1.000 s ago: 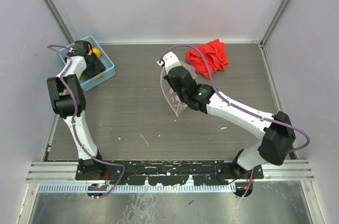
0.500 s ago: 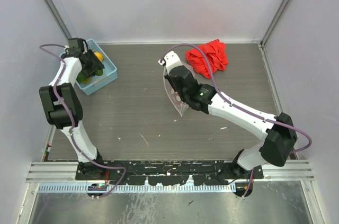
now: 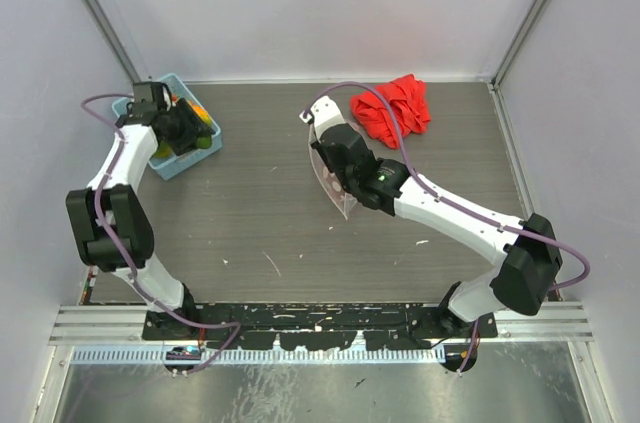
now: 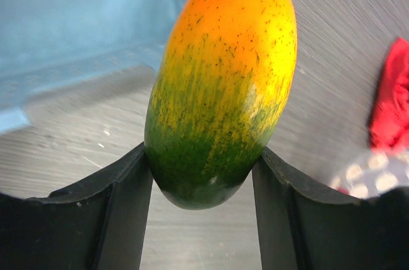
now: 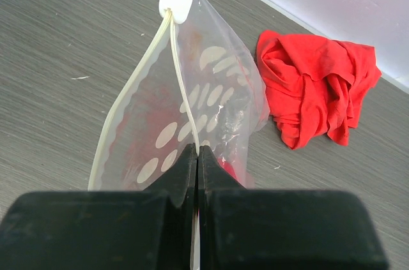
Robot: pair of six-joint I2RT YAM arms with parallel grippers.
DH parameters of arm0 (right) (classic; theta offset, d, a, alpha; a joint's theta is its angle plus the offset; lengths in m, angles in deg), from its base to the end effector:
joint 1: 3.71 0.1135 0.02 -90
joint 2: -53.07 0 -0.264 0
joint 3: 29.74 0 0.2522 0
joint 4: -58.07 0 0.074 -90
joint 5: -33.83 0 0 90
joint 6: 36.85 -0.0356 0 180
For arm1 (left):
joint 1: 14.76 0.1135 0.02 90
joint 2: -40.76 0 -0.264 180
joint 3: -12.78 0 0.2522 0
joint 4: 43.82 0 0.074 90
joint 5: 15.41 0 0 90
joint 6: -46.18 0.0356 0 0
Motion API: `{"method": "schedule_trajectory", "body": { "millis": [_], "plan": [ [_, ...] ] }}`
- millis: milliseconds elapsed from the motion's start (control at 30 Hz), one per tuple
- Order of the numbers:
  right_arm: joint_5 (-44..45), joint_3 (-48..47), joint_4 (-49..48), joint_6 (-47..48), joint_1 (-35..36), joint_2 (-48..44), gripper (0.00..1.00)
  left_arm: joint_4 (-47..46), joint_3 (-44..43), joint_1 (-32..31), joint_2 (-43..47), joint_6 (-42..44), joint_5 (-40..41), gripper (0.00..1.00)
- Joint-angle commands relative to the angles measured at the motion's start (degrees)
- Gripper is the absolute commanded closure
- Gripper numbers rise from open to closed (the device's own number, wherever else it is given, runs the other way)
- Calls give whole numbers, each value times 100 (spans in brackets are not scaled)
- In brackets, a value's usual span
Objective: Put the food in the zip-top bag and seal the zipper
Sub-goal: Pick up the fake fruit from the bin, then place the fake fruit in the zipper food storage bag.
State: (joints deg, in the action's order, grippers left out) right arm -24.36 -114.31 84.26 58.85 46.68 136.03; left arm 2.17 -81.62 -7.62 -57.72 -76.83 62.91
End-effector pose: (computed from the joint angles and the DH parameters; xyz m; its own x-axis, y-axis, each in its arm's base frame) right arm 0.2278 0.2458 0.3392 -0.2292 -0.4094 -0.8831 -0.3737 0.8747 -0.3085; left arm 0.3783 0.0401 0.2732 -0.6420 -0.6181 -0.4537 -0.4085 0.7765 -0.4799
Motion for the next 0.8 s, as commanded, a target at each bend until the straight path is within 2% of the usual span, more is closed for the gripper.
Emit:
{"method": "schedule_trajectory", "body": {
  "millis": [0, 467, 767],
  "plan": [
    [18, -126, -321, 5, 4, -212, 100, -397, 294, -358, 833, -367, -706, 83],
    [239, -301, -164, 138, 6, -113, 100, -400, 1183, -1575, 2449, -384, -1604, 83],
    [674, -486, 75, 322, 75, -60, 100, -490, 1227, -2541, 2929, -437, -1960, 83]
  ]
}}
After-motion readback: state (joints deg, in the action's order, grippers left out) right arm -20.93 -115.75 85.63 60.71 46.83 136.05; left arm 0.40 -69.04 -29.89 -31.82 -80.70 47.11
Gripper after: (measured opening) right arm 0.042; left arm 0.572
